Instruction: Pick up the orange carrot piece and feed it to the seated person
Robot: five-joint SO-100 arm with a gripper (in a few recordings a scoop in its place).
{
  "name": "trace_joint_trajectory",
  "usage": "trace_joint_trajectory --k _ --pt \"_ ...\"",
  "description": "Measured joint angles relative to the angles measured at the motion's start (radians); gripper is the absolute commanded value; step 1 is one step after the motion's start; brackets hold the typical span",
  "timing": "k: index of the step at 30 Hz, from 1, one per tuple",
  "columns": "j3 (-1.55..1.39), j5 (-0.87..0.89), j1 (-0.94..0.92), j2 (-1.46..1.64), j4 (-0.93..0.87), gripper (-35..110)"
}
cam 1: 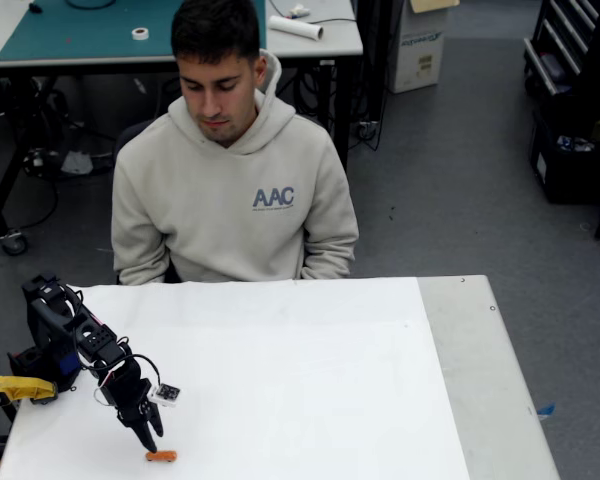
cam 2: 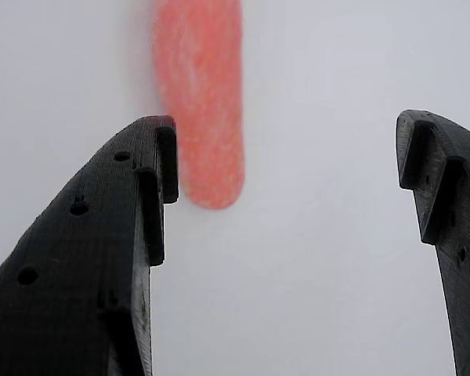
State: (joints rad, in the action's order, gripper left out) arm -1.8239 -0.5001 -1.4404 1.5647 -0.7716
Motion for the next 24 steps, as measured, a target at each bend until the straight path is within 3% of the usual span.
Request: trace_joint_trajectory --k 24 --pt "0.026 -0.003 0.002 -0.158 0.006 22"
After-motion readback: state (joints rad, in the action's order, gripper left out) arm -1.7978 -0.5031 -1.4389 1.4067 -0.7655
